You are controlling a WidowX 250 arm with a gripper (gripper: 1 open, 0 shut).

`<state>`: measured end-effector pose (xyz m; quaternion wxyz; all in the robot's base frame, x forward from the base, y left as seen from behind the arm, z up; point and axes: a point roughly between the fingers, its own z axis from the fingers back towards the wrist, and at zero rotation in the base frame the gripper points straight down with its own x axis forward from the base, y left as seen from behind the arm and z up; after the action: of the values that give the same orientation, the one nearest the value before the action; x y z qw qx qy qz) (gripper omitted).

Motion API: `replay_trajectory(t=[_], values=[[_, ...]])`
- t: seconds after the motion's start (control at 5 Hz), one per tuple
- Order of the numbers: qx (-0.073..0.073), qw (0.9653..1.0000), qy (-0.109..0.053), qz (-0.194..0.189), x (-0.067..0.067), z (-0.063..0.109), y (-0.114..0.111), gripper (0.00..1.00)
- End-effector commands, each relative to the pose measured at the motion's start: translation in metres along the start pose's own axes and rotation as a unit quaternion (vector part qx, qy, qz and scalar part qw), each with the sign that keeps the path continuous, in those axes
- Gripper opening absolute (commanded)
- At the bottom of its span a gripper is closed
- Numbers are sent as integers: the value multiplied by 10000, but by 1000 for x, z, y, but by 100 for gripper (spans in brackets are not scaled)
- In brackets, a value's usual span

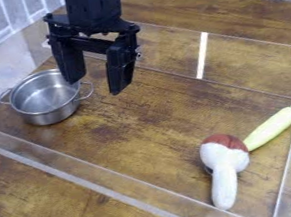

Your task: Move the green spoon to the left

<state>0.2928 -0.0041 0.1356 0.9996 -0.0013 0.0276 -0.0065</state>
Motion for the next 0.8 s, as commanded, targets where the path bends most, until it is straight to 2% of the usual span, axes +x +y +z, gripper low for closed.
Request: replay_trajectory(t=[0.0, 0.2, 0.4, 0.6], values=[[-33, 9999, 146, -71, 3, -22, -9, 100], [-24, 9974, 15, -714, 25, -37, -45, 100], [42, 9891, -195, -1455, 55, -46, -78, 100], [107, 9770, -417, -2090, 78, -53, -110, 100]])
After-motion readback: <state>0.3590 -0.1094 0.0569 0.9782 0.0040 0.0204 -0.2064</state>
